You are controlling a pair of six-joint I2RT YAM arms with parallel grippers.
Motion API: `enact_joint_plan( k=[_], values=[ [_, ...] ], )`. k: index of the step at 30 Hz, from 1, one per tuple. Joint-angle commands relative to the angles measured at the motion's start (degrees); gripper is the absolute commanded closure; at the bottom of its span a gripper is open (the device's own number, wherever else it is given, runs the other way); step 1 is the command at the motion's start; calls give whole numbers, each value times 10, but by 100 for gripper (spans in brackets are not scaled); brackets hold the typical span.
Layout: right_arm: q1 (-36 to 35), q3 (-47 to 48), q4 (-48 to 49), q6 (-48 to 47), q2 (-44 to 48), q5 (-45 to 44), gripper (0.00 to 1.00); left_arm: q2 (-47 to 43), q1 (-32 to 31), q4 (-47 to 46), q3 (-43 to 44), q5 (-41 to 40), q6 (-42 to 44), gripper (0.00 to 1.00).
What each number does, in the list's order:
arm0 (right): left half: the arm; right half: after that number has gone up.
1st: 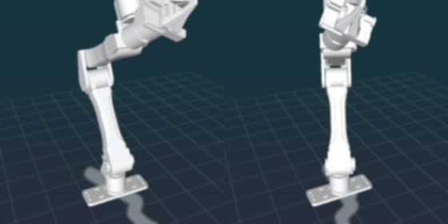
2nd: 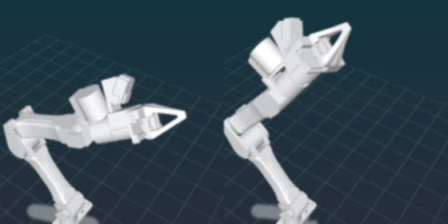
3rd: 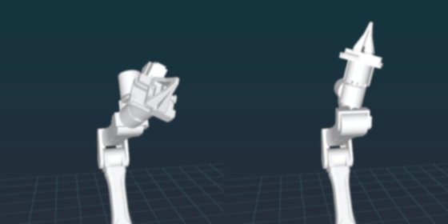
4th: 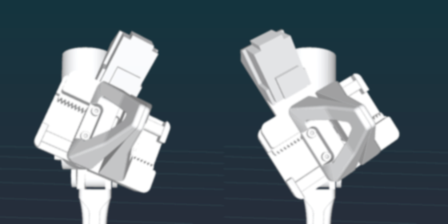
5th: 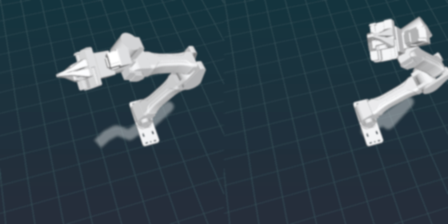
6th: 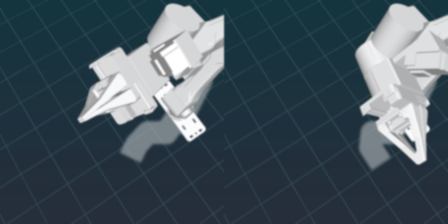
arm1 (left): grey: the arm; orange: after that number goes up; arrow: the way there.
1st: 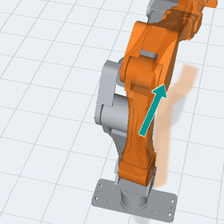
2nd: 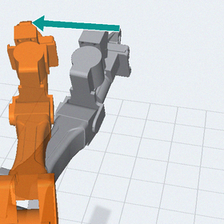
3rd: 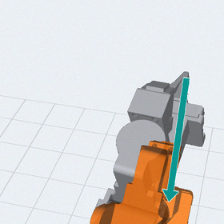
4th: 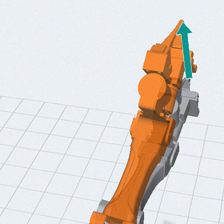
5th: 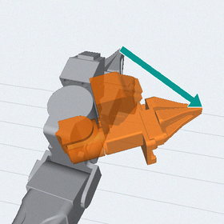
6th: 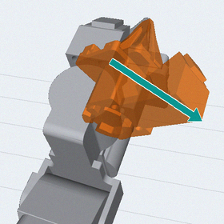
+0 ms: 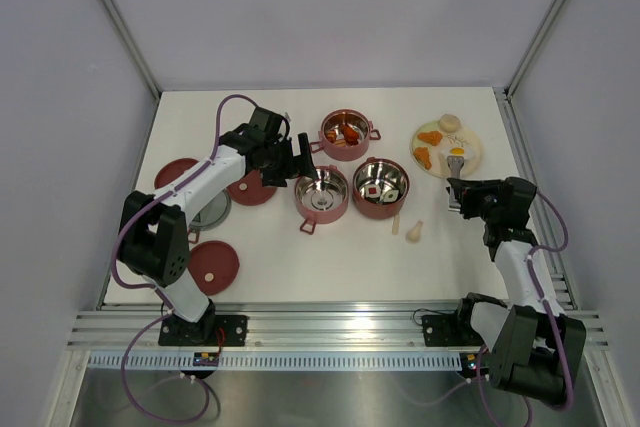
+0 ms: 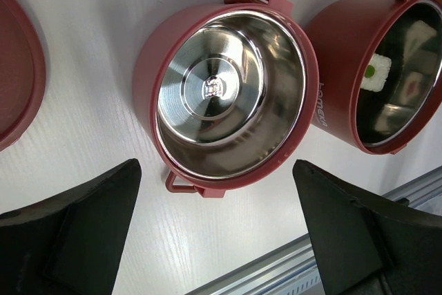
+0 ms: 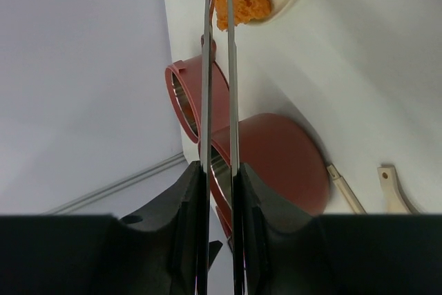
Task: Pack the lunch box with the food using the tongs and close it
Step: Pick up the fake food from the plate, then place the fake food on the plate.
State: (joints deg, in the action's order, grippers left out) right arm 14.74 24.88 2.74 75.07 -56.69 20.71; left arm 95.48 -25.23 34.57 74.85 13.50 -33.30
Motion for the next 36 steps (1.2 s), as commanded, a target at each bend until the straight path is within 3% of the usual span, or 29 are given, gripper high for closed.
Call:
enact_joint_plan(
  k=[1,6,13,17,23,36],
  values=[
    [2,58,-19,-43,4,22,100,-15,-3,-6,8,0,10,4],
    [2,139,-119,-121,8,46,100,-17,-3,1,15,-5,12,4],
    [2,227,-187,-216,11,93,100,-25,-2,2,16,-9,10,4],
    [2,273,-194,-268,-10,192,100,-28,-2,9,21,-19,13,4],
    [1,349,-281,-374,-28,298,100,-38,11,18,34,-32,13,4],
    [-15,362,-367,-468,-17,402,100,-77,54,40,48,-43,10,4]
  ],
)
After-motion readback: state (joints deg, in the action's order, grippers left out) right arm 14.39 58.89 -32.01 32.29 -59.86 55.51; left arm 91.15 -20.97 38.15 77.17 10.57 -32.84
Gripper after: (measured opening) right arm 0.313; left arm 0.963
